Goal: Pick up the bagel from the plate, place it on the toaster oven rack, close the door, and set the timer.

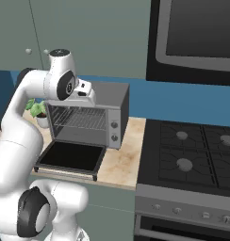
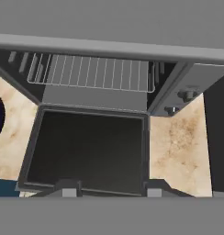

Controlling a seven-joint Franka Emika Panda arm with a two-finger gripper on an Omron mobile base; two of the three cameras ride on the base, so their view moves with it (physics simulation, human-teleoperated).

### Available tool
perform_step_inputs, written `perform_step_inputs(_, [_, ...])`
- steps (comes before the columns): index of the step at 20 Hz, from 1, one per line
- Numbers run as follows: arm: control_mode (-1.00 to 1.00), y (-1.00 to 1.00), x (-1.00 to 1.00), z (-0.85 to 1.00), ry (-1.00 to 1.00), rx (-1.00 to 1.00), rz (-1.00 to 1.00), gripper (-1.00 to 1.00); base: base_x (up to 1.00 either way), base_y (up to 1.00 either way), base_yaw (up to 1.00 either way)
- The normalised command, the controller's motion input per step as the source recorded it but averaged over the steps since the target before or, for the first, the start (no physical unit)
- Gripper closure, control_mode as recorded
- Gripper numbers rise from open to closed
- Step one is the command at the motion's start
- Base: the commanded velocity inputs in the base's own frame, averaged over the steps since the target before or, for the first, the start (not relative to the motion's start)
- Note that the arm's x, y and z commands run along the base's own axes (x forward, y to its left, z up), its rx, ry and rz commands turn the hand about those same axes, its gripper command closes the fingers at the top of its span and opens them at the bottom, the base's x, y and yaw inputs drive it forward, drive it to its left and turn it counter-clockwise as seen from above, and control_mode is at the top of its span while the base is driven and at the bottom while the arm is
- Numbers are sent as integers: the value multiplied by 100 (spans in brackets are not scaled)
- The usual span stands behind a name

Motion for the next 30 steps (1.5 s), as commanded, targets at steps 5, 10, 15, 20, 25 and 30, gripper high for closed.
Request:
perform_step_inputs(5, [-100, 1, -29, 0, -2, 0, 0, -100, 0, 0, 0])
perform_step_inputs(10, [-100, 5, -67, 0, -9, 0, 0, -100, 0, 0, 0])
perform_step_inputs(15, [-100, 0, -58, 0, -10, 8, -3, -100, 0, 0, 0])
perform_step_inputs(20, [-100, 0, -21, -13, -14, 17, -6, -100, 0, 0, 0])
perform_step_inputs(25, [-100, 1, 0, -28, -13, 19, -6, -100, 0, 0, 0])
perform_step_inputs(30, [-100, 5, 0, -37, -10, 21, -8, -100, 0, 0, 0])
